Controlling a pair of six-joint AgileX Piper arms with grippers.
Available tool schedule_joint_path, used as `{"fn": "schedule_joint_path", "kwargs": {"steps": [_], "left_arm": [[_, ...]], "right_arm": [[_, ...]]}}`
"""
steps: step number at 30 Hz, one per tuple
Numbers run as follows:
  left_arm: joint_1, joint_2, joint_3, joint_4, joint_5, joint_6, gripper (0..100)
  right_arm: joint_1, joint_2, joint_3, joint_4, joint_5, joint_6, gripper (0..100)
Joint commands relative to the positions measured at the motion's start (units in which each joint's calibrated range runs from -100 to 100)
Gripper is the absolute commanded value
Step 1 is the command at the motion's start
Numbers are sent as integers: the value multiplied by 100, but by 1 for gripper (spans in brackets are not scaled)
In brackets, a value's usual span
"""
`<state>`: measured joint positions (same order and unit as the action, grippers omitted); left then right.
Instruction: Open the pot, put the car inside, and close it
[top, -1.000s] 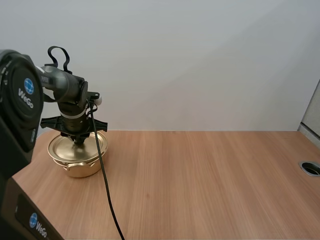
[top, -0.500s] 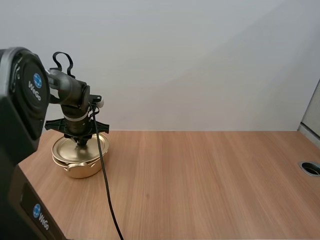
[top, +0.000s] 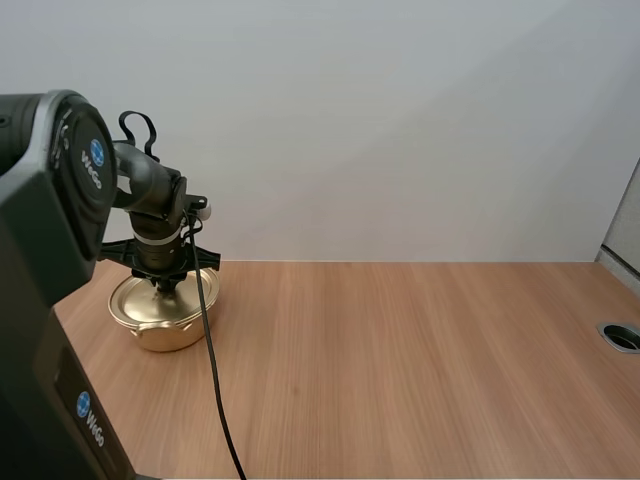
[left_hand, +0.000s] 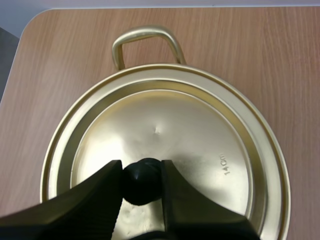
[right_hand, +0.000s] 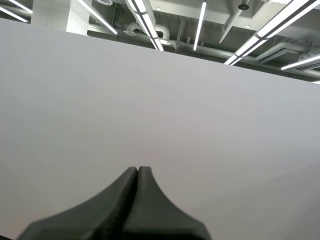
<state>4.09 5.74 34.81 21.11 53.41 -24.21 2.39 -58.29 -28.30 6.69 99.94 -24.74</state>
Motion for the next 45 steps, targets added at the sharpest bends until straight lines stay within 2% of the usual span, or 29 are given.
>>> {"fn": "schedule_joint_path", "kwargs": {"steps": [1, 4, 6, 9, 13, 14, 19, 27, 28, 29, 30, 31, 32, 36, 39, 45], "left_arm": [[4, 39, 25, -23, 71, -39, 0], [4, 27, 25, -1, 130, -73, 3], [4, 27, 25, 126, 244, -81, 12], [4, 27, 25, 430, 282, -81, 43], [4, -22, -174, 900, 437, -81, 100], [4, -56, -290, 1034, 565, -81, 100], [4, -370, -775, 1382, 859, -81, 100], [4, -1051, -1845, 1371, 1362, 119, 100], [4, -1143, -1928, 1328, 1362, 225, 95], [4, -1209, -1975, 1284, 1362, 276, 76], [4, -1308, -2011, 1214, 1362, 265, 43], [4, -1431, -2009, 1156, 1381, 217, 6], [4, -1556, -2009, 1113, 1347, 191, 2], [4, -2063, -2009, 788, 949, 181, 0], [4, -2460, -2009, 727, 897, 181, 0], [4, -3243, -1979, 763, 555, 200, 0]], "right_arm": [[-1, 0, 9, -8, 6, 0, 0], [-1, 0, 9, -8, 6, 0, 0], [-1, 0, 9, -8, 6, 0, 0], [-1, 0, 9, 3, 6, -5, 0], [-1, 0, 9, 26, 6, -5, 0], [-1, 0, 9, 38, 6, -5, 0], [-1, 0, 9, 144, 6, -5, 0], [-1, 0, 9, 262, 6, -5, 0], [-1, 0, 9, 286, 6, -5, 0], [-1, 0, 9, 295, 6, -5, 0], [-1, 0, 9, 295, 6, -5, 0], [-1, 0, 9, 287, 6, 15, 0], [-1, 0, 9, 287, 6, 15, 0], [-1, 0, 206, 253, 6, 65, 0], [-1, 0, 822, -53, 6, 432, 0], [-1, 37, 2716, -1087, 6, 742, 0]]}}
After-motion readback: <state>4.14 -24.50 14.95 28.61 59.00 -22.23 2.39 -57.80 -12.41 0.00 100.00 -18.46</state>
